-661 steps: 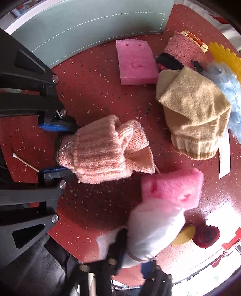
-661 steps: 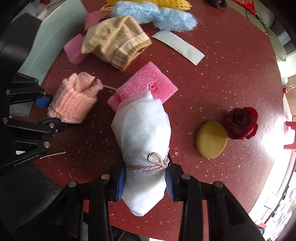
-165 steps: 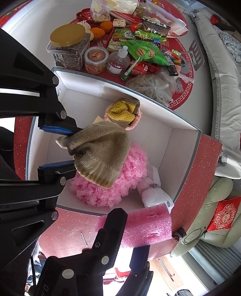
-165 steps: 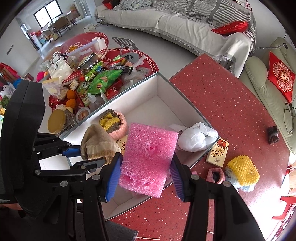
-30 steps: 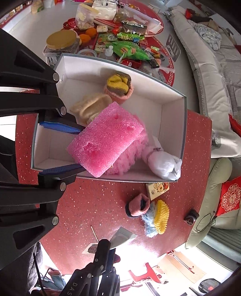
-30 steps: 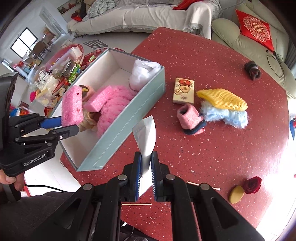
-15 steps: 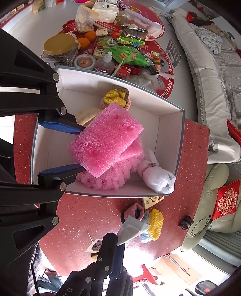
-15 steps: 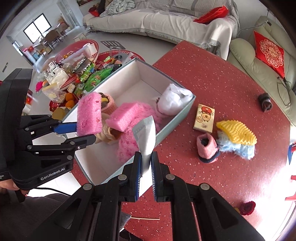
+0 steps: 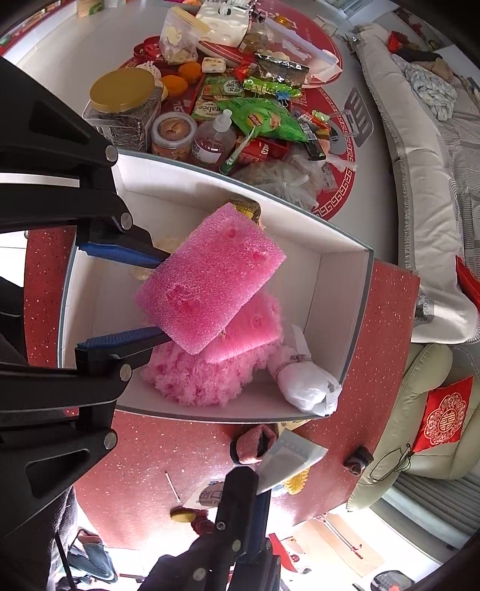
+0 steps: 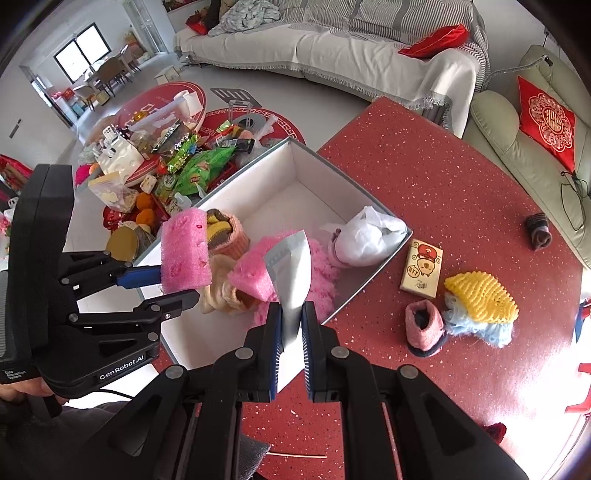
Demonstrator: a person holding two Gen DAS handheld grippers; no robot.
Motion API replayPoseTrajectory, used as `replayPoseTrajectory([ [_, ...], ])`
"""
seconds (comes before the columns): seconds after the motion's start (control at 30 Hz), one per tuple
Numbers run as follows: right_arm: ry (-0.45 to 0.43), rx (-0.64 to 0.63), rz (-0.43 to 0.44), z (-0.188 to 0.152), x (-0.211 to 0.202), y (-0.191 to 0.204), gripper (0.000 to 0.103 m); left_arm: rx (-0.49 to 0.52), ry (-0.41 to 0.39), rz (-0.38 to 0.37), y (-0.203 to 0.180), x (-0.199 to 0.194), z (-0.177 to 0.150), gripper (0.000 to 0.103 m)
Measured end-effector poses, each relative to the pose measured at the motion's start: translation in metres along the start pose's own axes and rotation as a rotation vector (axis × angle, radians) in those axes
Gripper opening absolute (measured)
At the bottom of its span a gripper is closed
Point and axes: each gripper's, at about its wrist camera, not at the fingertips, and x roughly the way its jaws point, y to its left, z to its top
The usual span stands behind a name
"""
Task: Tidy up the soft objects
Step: 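Carry the pink foam block and white paper strip with both tools over the box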
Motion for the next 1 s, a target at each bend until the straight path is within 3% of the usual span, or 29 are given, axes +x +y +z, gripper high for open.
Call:
replayPoseTrajectory([
  [0.27,0.046,0.054,0.005,-0.004,0.009,-0.007,0.012,-0.019,0.041,-0.02,0.013,0.011,-0.013,0.034],
  [0.5,0.018,0.062,-0.026,0.003,-0.001,-0.012,0.012,-0.026,0.026,-0.039,0.017,0.01,-0.008,0.034],
  [1.0,0.108,0.134,-0.028,-0.03,0.024,-0.018,0.012,0.129,0.101,-0.03,-0.003,0.025,-0.007,0.034],
])
